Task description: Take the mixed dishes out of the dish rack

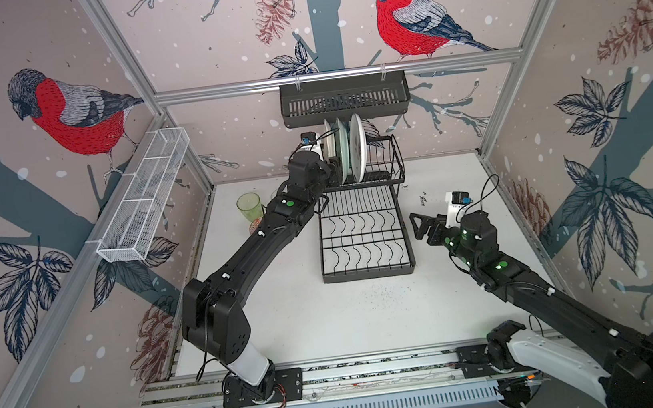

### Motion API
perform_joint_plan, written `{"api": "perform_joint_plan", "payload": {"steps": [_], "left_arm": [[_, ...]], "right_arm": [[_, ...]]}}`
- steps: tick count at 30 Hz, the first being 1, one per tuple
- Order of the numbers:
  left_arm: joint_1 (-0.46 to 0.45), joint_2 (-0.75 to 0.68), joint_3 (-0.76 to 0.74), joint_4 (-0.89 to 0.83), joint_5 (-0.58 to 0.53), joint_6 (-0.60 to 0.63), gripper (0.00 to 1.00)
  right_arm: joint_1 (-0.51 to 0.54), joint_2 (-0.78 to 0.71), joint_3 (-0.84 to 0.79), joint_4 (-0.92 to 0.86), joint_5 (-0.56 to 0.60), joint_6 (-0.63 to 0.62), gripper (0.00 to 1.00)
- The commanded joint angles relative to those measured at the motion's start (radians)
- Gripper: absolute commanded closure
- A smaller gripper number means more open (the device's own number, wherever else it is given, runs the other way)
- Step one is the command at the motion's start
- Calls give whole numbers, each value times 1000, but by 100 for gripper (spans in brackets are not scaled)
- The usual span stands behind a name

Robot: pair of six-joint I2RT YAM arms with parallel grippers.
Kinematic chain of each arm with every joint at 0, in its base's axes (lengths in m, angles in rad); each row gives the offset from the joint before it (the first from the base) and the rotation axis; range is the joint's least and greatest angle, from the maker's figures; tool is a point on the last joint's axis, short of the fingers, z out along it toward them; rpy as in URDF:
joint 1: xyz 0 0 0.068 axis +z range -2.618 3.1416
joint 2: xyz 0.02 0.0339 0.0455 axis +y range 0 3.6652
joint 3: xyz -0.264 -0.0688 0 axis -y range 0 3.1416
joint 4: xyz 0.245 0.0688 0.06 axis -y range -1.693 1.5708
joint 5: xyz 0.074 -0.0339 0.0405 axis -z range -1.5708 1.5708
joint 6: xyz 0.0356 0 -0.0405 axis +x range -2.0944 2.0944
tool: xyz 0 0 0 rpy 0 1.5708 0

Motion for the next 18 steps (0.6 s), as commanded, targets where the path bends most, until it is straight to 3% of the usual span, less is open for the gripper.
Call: {"api": "perform_joint_plan", "payload": {"steps": [1,18], "left_arm": [[-6,6,12,14,-40,32,48],[-15,42,42,25,-97,88,55]], "right_arm": [[-8,-9,-6,-4,-11,-13,1],[-19,-4,-8,-11,-6,-10,1]]}}
